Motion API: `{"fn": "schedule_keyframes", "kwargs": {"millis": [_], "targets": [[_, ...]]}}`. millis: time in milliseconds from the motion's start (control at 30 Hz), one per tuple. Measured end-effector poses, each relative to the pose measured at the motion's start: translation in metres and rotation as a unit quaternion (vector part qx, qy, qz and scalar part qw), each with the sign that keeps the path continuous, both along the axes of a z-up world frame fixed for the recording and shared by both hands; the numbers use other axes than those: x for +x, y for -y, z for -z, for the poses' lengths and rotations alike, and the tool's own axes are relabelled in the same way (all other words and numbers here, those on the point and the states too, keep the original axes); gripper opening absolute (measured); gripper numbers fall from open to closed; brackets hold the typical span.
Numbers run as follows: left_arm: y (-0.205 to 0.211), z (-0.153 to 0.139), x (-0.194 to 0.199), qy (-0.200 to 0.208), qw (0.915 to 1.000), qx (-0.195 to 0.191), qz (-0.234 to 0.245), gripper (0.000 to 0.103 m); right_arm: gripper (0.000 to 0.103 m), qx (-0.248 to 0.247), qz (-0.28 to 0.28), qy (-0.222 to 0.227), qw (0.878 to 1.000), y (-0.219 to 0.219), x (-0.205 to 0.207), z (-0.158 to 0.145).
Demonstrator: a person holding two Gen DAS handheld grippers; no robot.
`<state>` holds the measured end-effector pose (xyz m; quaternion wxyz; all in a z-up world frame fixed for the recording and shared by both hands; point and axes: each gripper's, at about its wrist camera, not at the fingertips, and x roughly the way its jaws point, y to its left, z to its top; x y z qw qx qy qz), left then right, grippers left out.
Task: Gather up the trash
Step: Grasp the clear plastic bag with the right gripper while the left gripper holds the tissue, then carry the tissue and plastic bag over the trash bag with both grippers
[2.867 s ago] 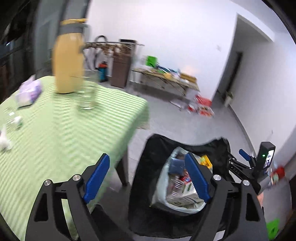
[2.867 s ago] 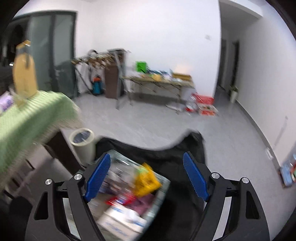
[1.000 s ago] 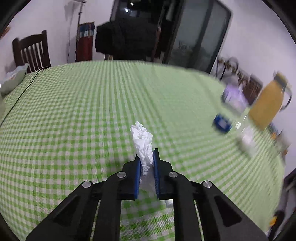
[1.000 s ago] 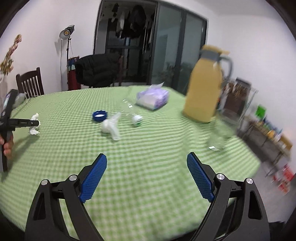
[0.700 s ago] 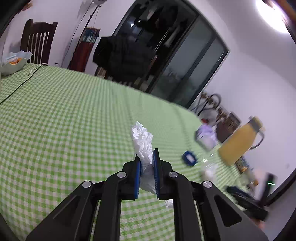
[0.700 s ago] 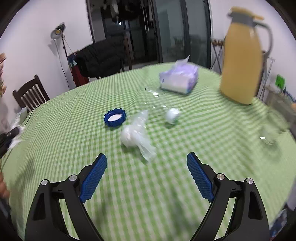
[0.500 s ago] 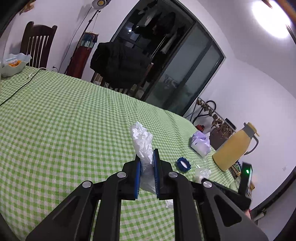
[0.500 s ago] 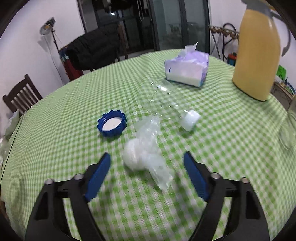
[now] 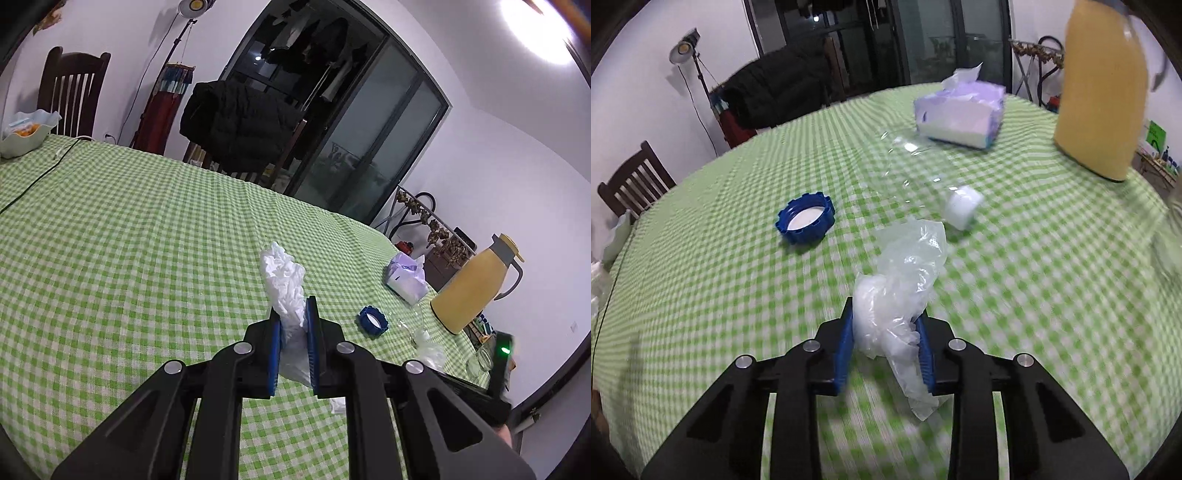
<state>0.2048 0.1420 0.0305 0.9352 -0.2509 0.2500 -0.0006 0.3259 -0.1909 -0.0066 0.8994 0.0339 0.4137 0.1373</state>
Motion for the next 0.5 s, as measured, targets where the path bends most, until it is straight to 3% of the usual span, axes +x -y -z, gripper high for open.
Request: {"fn": "schedule_keyframes", "kwargs": {"millis": [367,500], "targets": [[0.013,0.001,-0.001,0.002,0.999,0.034,0.03,0.01,0.03,0.059,0.045,0.066,0.995,0.101,-0.078,-0.057],[0.016,0.004,-0.002,0.0,0.9983,0.045,0.038,0.01,0.03,0.07,0.075,0.083,0.991,0.145,-0.105,-0.064]]}}
